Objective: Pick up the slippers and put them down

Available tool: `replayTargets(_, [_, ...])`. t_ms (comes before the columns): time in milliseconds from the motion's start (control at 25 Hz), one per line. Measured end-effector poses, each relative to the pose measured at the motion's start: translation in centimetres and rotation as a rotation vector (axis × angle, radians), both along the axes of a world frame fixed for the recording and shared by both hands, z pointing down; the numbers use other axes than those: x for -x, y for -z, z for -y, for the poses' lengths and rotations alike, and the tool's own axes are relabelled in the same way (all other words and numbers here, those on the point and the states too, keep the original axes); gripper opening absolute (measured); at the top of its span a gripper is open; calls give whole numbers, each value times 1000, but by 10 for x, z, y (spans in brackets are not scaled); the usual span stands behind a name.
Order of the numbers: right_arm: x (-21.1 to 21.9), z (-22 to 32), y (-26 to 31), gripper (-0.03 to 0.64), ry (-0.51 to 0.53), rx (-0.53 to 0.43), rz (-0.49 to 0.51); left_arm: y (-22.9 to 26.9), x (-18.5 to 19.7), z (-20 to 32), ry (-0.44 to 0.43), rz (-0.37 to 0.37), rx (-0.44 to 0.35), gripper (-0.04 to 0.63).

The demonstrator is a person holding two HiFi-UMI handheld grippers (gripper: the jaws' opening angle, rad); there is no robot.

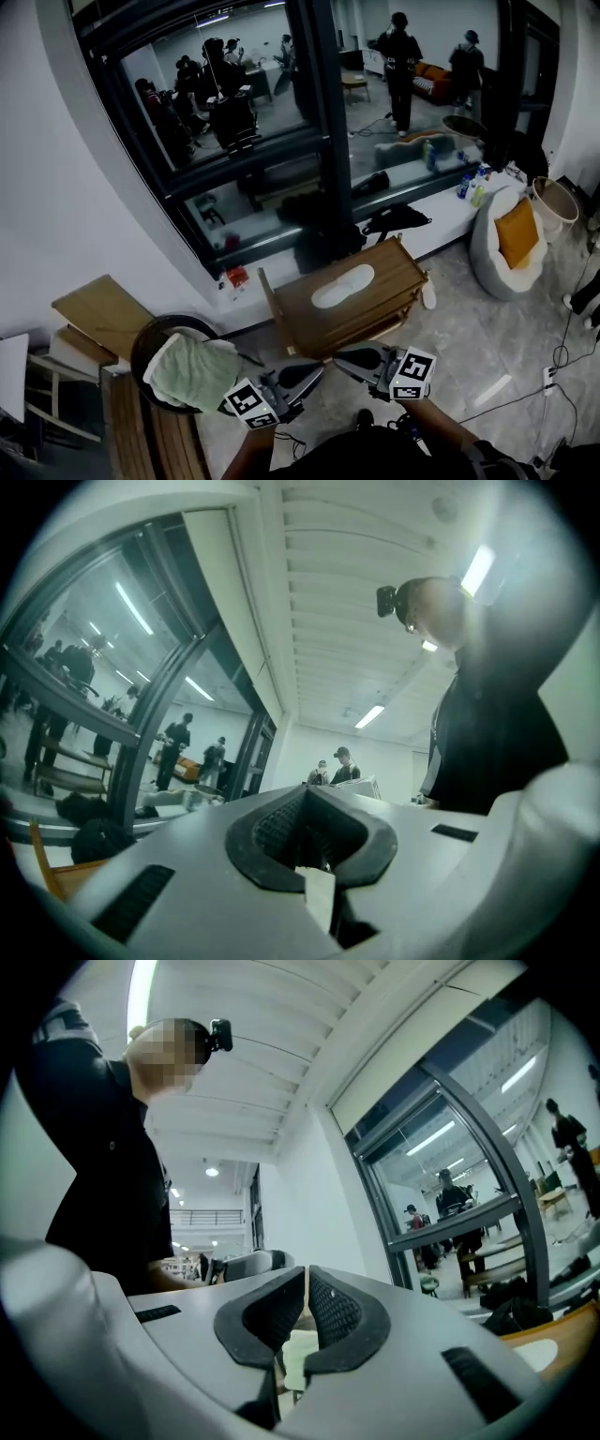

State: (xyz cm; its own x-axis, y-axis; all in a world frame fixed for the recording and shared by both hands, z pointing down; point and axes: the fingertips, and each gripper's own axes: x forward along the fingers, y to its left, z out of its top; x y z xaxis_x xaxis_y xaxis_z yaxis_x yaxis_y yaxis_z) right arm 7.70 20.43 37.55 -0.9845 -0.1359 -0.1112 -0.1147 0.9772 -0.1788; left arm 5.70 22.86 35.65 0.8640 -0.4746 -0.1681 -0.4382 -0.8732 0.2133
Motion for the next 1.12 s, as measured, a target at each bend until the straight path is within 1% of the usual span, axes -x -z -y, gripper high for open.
replayTargets(160, [13,-47,-8,31,-53,34,-15,-6,9,-55,-30,6,-13,11])
replayTargets(280, [20,-79,-27,31,-79,60,-60,-23,24,-89,-23,-11,20,11])
replayTargets(400, [20,-106,-40,31,-97,84,-81,-44,34,-117,-19,-31,56,11])
replayTargets(480, [19,-122,-49,31,-107,106,-99,-52,34,-130,-32,-59,76,11])
replayTargets(560, [17,-136,-50,31,-99,105,-128,-48,28,-139,-46,-73,70,9])
replayTargets(640, [14,-144,-45,31,-83,86,-146,-40,21,-146,-51,-49,47,11])
replayTargets(720, [13,-144,-38,31,-76,70,-139,-34,19,-148,-32,-9,28,11])
replayTargets(840, [10,-142,-26,30,-66,23,-132,-27,21,-149,29,31,23,11])
replayTargets(1000, [-2,-139,-6,29,-59,-63,-130,-12,24,-148,120,117,-53,11])
replayTargets(1120, [-15,-123,21,31,-65,-102,-121,6,25,-132,169,133,-85,11])
